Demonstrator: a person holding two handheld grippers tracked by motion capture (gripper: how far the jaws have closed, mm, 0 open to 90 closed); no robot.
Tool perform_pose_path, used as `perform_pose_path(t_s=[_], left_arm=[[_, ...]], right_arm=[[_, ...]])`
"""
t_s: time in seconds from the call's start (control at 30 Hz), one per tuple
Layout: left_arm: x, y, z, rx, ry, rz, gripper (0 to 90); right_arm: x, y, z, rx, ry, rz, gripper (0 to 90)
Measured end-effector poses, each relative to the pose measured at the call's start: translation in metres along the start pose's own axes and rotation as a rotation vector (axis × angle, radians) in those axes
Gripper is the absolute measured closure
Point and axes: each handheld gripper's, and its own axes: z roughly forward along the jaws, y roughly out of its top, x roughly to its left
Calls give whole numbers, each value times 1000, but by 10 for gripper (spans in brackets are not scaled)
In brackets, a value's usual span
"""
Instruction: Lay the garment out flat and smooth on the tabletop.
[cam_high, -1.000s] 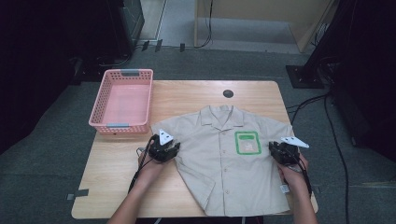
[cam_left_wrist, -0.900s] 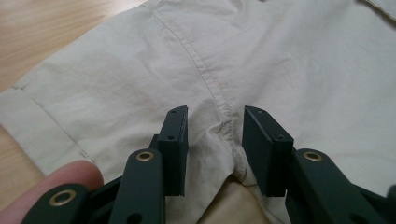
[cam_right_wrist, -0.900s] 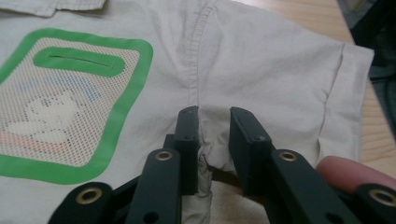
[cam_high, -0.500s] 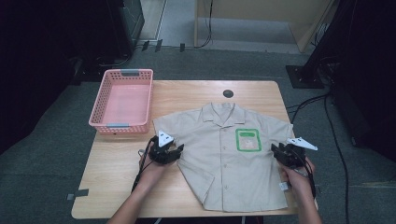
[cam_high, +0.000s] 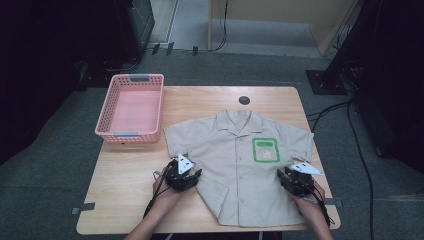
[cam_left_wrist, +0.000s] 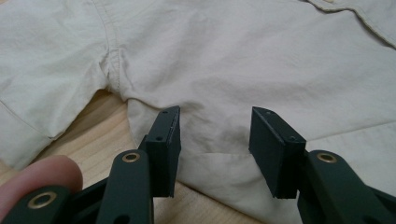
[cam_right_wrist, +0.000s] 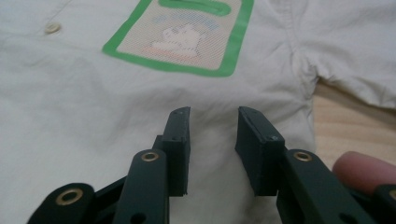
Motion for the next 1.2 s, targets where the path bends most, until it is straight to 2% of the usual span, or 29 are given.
perform_pose_path(t_s=[0.1, 0.23, 0.53, 0.67, 0.77, 0.83, 0.9, 0.97, 1.1, 1.2], left_arm=[[3, 4, 5, 0, 8, -4, 544], [10, 11, 12, 2, 28, -16, 556], [25, 25, 28, 2, 59, -38, 567], [31, 29, 33, 0, 62, -48, 567], [30, 29, 31, 12, 45, -50, 544], [21, 30, 26, -6, -3, -40, 508], [5, 32, 18, -43, -41, -3, 501], [-12, 35, 13, -58, -76, 41, 501], [-42, 37, 13, -42, -154, 100, 502], [-59, 35, 16, -19, -196, 136, 502]], right_arm=[[-4, 3, 7, -25, -19, 19, 693], [-7, 10, 14, -26, -41, 21, 704], [-10, 26, 33, -27, -58, 30, 707], [-11, 30, 37, -29, -56, 33, 707], [-11, 30, 37, -28, -55, 32, 705], [-11, 30, 37, -28, -52, 32, 699], [-11, 30, 37, -29, -52, 28, 694], [-11, 30, 37, -27, -50, 28, 689], [-10, 30, 37, -27, -51, 23, 677], [-10, 29, 37, -27, -48, 22, 673]])
